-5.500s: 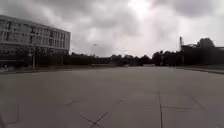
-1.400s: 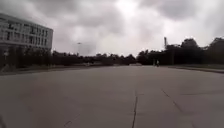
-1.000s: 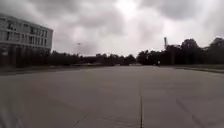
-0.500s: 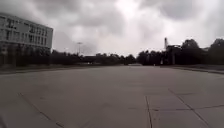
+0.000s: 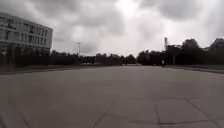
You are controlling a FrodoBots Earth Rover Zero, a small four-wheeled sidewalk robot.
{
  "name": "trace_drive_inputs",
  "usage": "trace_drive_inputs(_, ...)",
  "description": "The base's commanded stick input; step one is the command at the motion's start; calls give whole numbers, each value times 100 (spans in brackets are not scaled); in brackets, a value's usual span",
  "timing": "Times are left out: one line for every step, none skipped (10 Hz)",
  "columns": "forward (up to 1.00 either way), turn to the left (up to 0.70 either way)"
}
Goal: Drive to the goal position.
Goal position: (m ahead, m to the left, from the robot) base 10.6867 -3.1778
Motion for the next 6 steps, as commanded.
trace_drive_inputs(70,-29)
trace_drive_inputs(70,-23)
trace_drive_inputs(70,0)
trace_drive_inputs(70,0)
trace_drive_inputs(70,0)
trace_drive_inputs(70,0)
